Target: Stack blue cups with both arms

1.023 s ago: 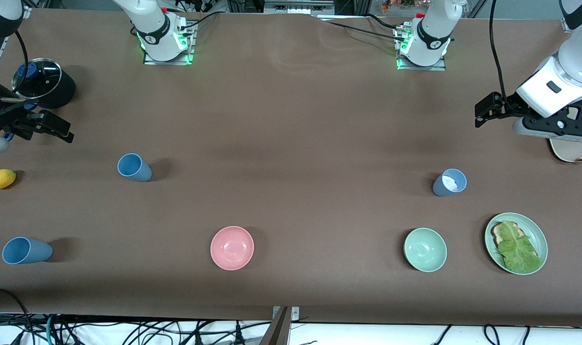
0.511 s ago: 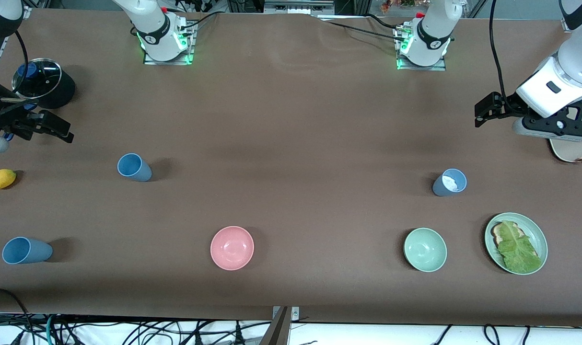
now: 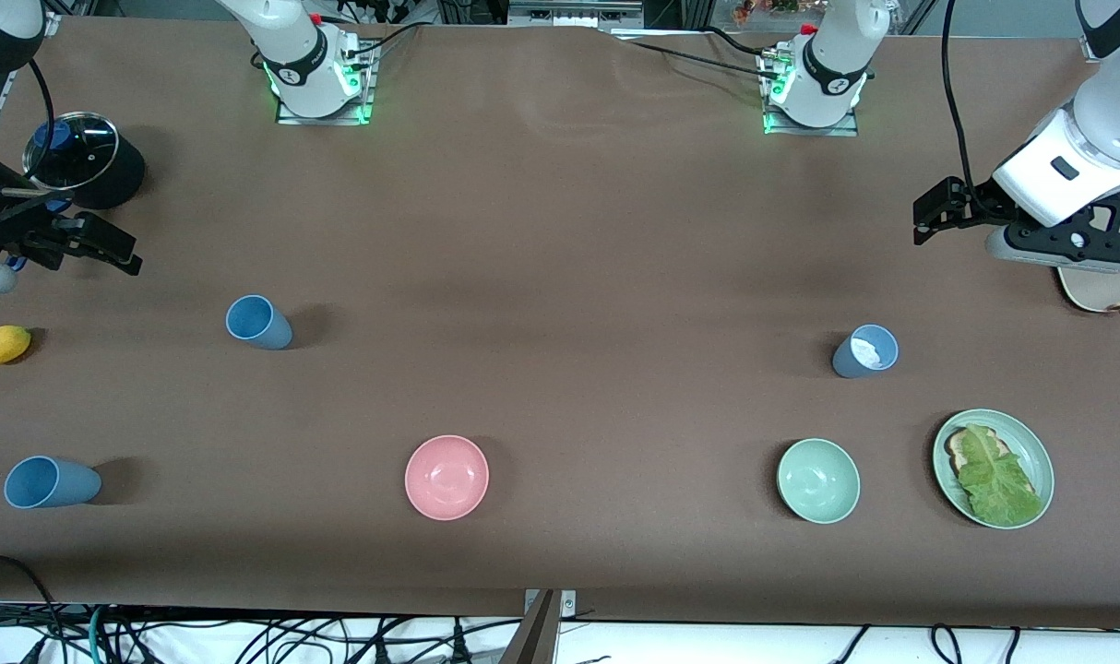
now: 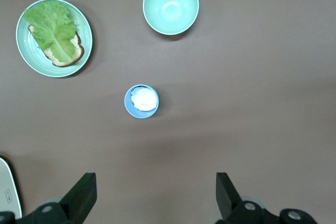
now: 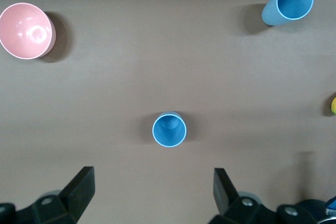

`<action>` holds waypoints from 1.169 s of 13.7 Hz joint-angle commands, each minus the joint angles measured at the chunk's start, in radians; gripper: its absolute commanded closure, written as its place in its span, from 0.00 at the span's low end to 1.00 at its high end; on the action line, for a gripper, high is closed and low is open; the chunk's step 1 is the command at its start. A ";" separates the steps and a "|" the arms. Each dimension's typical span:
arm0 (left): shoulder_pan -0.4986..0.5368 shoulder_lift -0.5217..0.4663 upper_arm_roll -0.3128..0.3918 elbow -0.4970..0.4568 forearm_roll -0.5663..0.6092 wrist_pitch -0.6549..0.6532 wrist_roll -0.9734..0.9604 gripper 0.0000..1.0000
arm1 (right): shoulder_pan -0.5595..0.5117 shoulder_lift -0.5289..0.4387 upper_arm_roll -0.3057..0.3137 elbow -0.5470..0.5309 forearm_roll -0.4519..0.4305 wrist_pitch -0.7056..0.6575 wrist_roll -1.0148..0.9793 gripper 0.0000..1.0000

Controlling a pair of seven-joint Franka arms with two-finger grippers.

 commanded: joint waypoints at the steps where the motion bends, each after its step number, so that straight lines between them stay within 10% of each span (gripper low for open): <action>1: -0.001 0.008 0.004 0.020 0.006 -0.017 0.003 0.00 | -0.008 -0.006 0.004 -0.004 0.001 0.000 -0.008 0.00; 16: 0.011 0.020 0.010 0.017 0.006 -0.033 0.023 0.00 | -0.008 -0.005 0.004 -0.004 0.001 -0.005 -0.008 0.00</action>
